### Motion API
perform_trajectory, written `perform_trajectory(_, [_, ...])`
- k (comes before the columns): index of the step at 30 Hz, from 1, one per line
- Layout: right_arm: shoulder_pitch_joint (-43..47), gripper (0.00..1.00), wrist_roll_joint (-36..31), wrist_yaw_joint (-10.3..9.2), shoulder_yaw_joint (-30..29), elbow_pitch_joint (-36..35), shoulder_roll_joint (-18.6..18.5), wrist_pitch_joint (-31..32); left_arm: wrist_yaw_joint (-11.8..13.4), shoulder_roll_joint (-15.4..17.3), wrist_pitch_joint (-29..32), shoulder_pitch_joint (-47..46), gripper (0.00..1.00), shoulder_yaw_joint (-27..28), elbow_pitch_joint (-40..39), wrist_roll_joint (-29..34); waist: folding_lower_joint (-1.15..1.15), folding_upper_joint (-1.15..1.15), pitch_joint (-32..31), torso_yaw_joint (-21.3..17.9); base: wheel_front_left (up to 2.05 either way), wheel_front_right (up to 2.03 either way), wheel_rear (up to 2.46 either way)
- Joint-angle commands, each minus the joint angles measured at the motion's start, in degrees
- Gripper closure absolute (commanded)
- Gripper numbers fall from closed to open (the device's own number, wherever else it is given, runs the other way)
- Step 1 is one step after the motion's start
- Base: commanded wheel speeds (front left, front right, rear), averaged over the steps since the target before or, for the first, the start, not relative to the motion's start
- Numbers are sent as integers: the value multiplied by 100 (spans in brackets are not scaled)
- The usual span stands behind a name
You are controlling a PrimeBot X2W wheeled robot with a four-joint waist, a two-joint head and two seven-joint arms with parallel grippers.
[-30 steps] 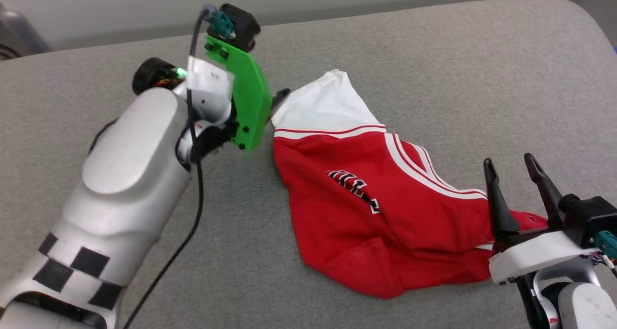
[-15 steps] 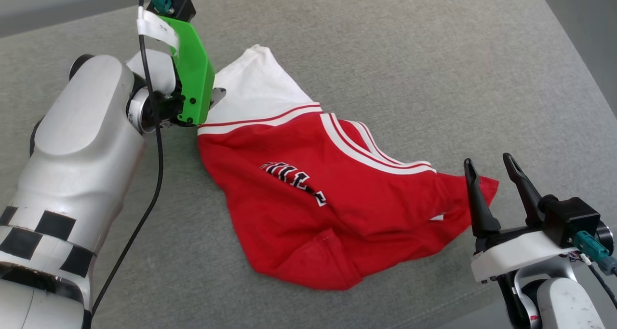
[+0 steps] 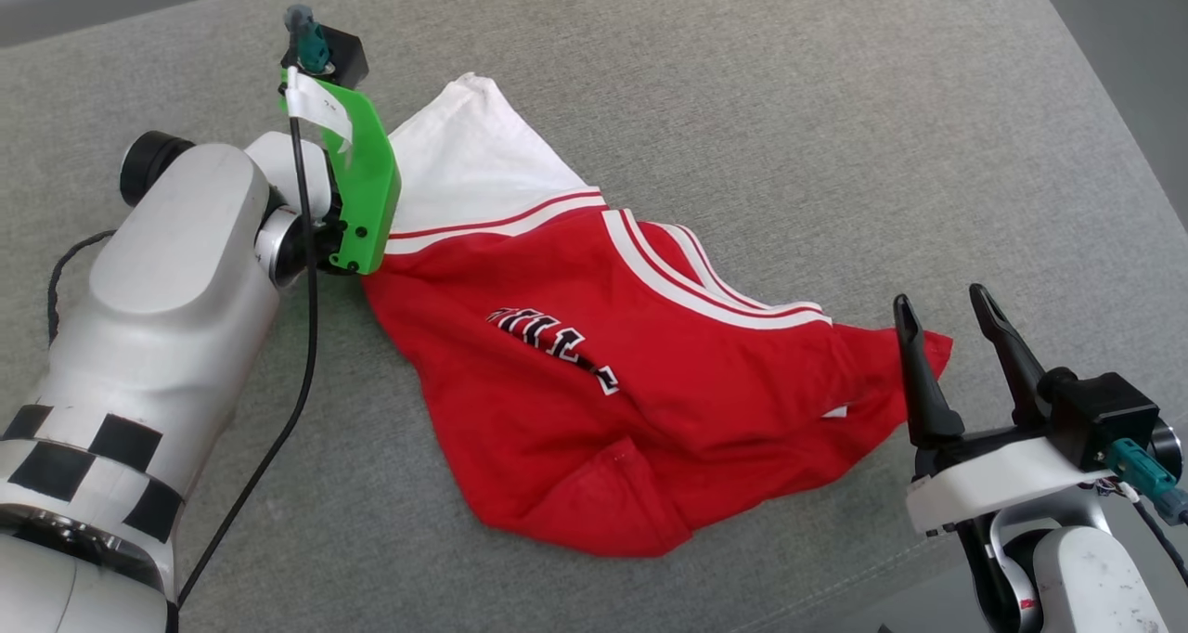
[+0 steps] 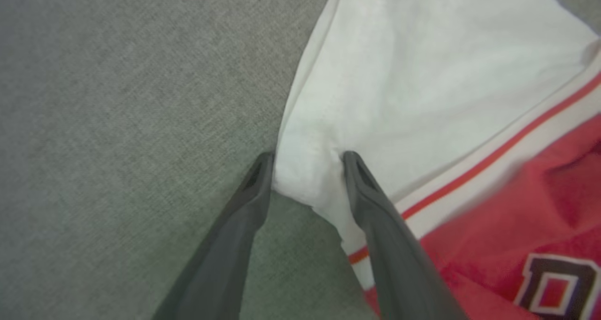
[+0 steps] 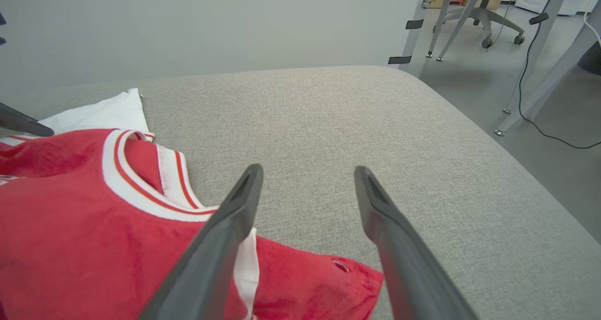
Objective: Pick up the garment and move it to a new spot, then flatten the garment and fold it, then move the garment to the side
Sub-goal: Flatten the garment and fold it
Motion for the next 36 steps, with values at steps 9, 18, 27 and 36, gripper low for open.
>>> perform_trajectory(9, [-74, 0, -83, -4, -14, -88, -48, 47, -39, -78, -677, -16, 100, 273, 223, -463, 0, 0, -124, 311, 0, 0, 0])
perform_trajectory(18, [87, 0, -76, -4, -163, -171, -225, 216, -43, 285, -1999, 329, 100, 873, 109, -977, 0, 0, -797, 951, 0, 0, 0])
perform_trajectory(27, [369, 0, -93, -4, -348, -304, -291, 434, 112, 623, -2909, 1255, 100, 1364, -330, -1319, 0, 0, -1312, 1726, 0, 0, 0])
perform_trajectory(36, [578, 0, -46, -4, -470, -401, -340, 629, 513, 703, -3332, 2821, 100, 1475, -1118, -1523, 0, 0, -1668, 2253, 0, 0, 0])
